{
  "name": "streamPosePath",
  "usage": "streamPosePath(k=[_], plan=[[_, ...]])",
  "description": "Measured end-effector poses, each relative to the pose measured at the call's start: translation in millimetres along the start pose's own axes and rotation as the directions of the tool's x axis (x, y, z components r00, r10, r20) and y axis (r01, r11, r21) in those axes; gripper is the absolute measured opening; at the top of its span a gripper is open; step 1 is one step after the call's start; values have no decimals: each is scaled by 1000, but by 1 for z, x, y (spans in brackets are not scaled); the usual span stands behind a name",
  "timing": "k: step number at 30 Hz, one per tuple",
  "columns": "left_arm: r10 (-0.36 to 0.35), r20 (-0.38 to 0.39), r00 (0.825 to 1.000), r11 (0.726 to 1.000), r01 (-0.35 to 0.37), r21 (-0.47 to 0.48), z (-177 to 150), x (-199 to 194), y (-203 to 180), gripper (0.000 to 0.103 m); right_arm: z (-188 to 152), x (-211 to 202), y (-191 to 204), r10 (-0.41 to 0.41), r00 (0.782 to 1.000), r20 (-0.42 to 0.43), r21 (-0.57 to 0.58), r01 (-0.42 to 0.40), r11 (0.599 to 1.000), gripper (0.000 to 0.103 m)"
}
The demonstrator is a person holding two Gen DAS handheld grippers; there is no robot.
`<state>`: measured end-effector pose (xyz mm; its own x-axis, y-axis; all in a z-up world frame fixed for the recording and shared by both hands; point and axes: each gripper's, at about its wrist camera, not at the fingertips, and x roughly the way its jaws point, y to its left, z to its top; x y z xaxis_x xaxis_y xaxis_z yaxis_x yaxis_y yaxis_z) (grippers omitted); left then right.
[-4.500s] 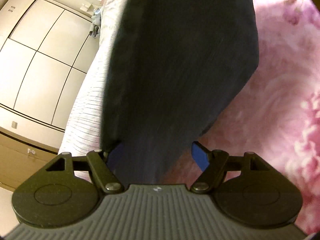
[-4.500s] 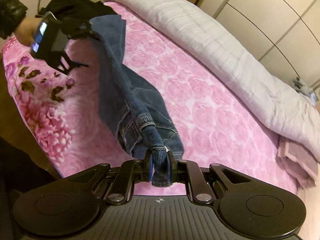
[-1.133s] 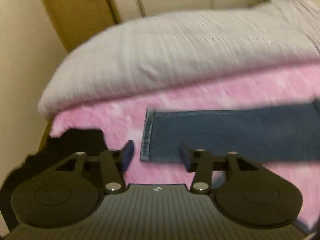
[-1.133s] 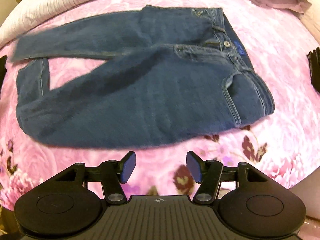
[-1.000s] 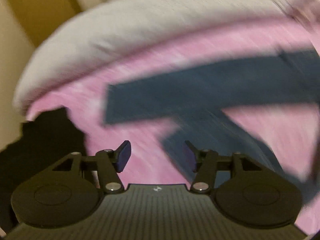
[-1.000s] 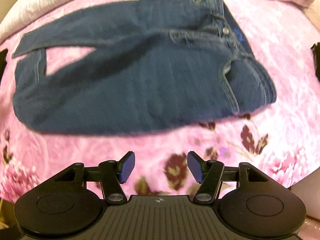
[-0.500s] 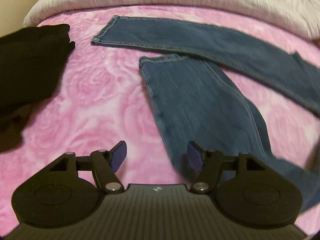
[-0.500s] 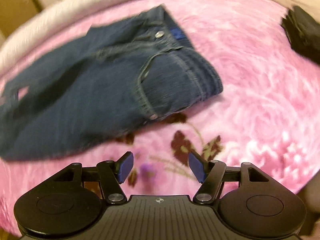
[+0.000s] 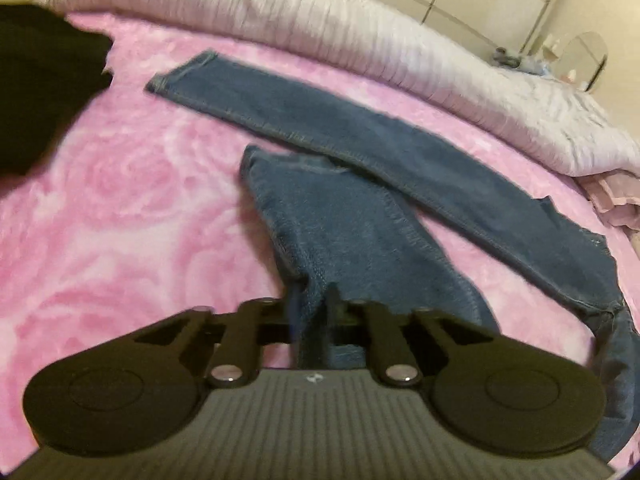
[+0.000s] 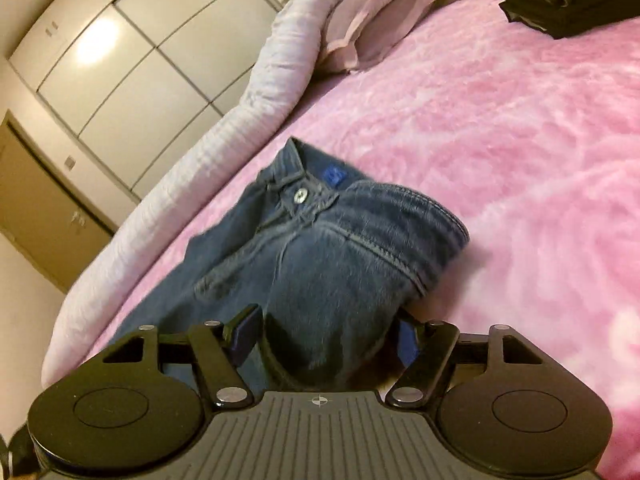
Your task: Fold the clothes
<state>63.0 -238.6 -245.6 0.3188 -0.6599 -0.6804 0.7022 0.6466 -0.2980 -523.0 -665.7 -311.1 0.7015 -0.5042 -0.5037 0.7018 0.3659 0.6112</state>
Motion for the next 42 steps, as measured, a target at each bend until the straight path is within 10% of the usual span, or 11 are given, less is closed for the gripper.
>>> streamPosePath(k=[1,6,16,23,26,31,34,35,39,41,42], plan=[[10,37,999,1000,-9,-14,0,-9,-1,2,3,2,3,-16,1000,0,-15,16,1000,24],[89,197,976,992,-69,-107,-13,-94,-5,1,13,-26,20,-12,1000,29,-131,15,991,7],[279,160,947,955,-256,-150,-80,-241,16,18,6,-112,46,-22,997,72,-262,41,964,6],[381,165,910,901,-406,155,-128,-242,8,41,-27,-103,16,-104,995,1,-232,101,968,7],[392,271,879,779,-474,410,-161,-240,-16,52,-32,-105,8,-109,994,-11,-231,104,967,7],[281,430,858,328,-507,797,-238,-234,-53,73,-29,-99,1,-107,994,-16,-215,101,971,7],[296,464,835,55,-500,864,-268,-209,-48,74,-31,-96,-4,-106,994,-21,-184,100,978,8],[300,484,822,6,-509,861,-271,-201,-45,72,-31,-96,-4,-105,994,-21,-177,100,979,8],[321,519,792,-49,-534,844,-251,-175,-35,65,-28,-95,-9,-100,994,-35,-131,94,987,8],[346,499,795,-19,-525,851,-230,-170,-32,7,-20,-98,-9,-73,997,-40,-99,69,993,8],[353,485,800,15,-523,852,-218,-172,-31,7,-16,-100,-9,-54,998,-40,-81,51,995,7]])
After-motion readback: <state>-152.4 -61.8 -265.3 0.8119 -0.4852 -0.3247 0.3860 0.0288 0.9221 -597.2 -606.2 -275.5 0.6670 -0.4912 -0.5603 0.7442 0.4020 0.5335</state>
